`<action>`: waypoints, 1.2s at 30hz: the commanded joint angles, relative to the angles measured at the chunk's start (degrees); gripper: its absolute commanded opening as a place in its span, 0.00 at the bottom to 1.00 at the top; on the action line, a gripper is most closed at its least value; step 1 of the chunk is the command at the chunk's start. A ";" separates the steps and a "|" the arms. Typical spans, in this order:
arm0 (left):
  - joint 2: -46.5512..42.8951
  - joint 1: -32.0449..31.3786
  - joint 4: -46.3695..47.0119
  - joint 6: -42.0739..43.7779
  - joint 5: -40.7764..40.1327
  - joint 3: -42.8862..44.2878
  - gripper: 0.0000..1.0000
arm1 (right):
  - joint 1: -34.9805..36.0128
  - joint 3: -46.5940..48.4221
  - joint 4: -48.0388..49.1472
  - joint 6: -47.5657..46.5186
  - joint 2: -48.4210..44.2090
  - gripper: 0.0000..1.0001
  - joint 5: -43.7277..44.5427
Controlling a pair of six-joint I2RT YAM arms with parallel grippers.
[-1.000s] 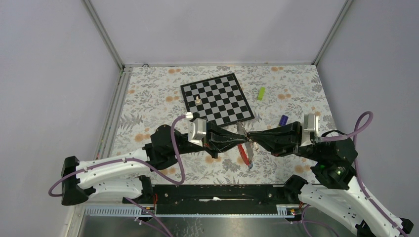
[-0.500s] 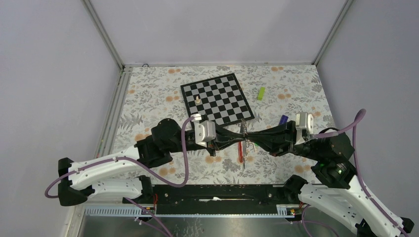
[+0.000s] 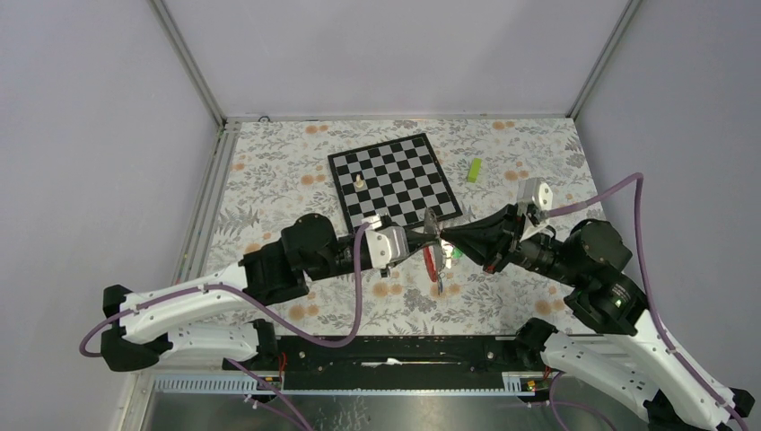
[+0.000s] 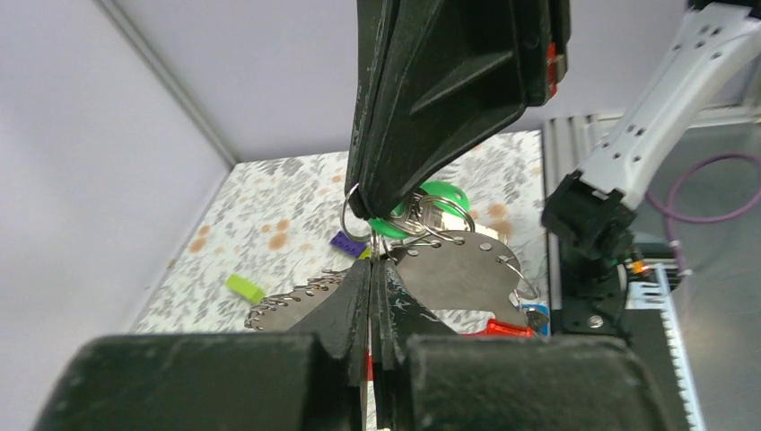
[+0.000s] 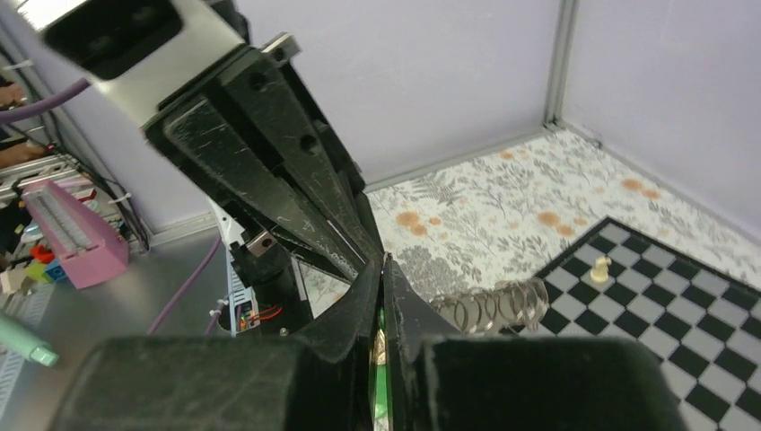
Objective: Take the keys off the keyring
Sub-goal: Remove the key from the keyring.
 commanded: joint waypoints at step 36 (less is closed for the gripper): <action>4.14 -6.32 -9.62 10.97 -16.20 5.72 0.26 | 0.07 5.47 -7.86 -18.58 6.37 0.00 7.53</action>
